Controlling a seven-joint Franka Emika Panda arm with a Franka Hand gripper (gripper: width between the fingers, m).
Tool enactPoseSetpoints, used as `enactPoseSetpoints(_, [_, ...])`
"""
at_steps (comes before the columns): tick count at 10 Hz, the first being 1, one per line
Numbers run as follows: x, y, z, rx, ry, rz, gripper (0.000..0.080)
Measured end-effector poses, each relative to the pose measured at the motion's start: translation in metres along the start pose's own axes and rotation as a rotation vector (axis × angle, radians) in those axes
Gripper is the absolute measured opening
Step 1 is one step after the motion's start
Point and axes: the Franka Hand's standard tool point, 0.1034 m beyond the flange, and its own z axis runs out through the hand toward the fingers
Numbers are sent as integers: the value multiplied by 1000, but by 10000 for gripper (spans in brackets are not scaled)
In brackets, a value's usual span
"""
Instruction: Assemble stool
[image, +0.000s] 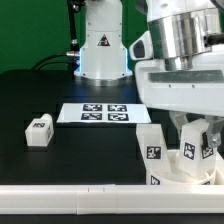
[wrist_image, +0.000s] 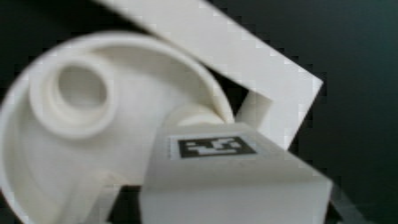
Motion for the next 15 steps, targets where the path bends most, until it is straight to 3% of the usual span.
enactPoseSetpoints(1, [0,0,0,13,-2,44,338])
enactPoseSetpoints(2, [-2,-1,1,13,-6,34,394])
enactPoseSetpoints(3, [-2,0,1,14,-7,14,528])
enactPoseSetpoints(4, [-4,0,1,1,-17,-4,528])
enactPoseSetpoints(5, [-13,0,-2,-52,-59,-72,628])
enactPoseSetpoints(7, [-25,-7,-18,-147,-134,-416,644])
enactPoseSetpoints(8, [-20,-12,-15,-111,-112,-441,644])
enactPoseSetpoints(11, [-19,-10,-13,-109,-117,-747,649])
enactPoseSetpoints(14, [-27,-8,-13,-209,-123,-1345,649])
enactPoseSetpoints(15, [-24,-8,-13,-205,-123,-1371,649])
